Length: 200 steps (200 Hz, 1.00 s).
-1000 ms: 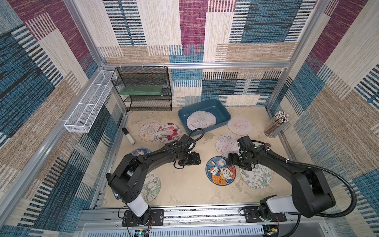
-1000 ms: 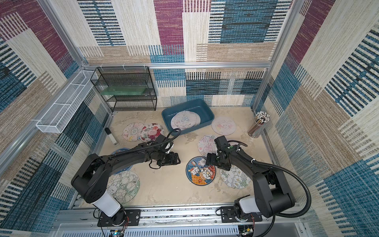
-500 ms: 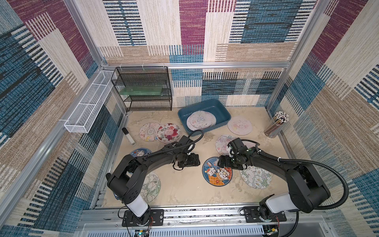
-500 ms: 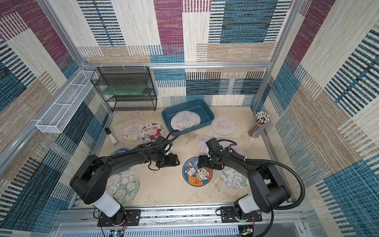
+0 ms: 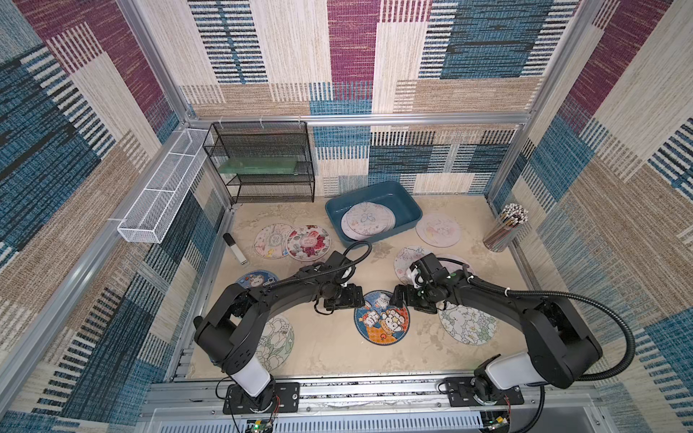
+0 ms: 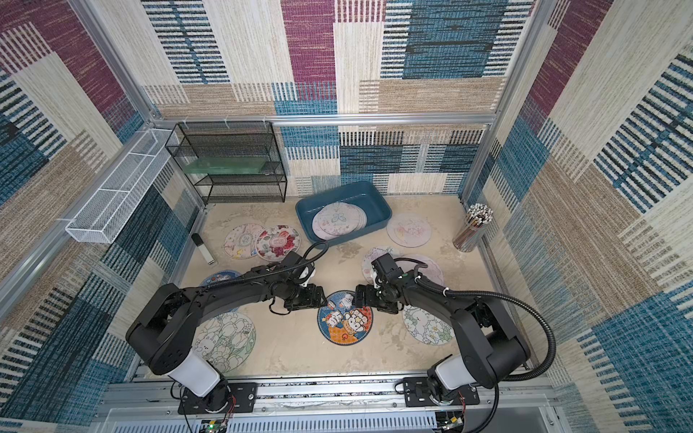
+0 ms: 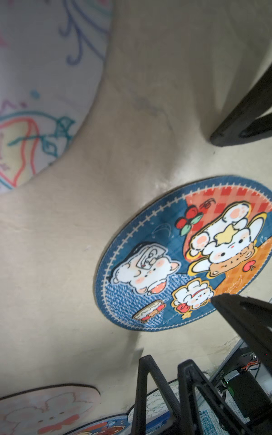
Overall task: Put the coasters into the storage box
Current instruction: Move the coaster to the center of the board, then pick up the coaster from the center of the board.
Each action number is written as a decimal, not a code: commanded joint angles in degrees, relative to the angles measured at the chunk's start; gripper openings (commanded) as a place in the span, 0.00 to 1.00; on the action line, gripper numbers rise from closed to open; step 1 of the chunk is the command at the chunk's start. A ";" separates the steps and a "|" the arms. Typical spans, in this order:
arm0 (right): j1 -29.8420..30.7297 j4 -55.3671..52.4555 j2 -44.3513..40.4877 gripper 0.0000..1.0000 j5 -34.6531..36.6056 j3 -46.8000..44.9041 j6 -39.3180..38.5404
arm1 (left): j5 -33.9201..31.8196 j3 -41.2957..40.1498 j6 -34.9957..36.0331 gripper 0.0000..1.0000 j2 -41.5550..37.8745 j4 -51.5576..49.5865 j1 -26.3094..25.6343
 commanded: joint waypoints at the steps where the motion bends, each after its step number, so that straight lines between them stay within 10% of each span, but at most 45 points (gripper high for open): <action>1: -0.79 -2.97 -1.65 0.94 -3.22 -2.29 -2.25 | 2.12 -0.21 1.37 0.77 0.81 0.50 -0.23; 200: 2.53 0.60 1.92 0.86 -4.94 -7.22 -3.05 | 1.76 -0.25 0.67 0.62 4.58 0.56 -3.93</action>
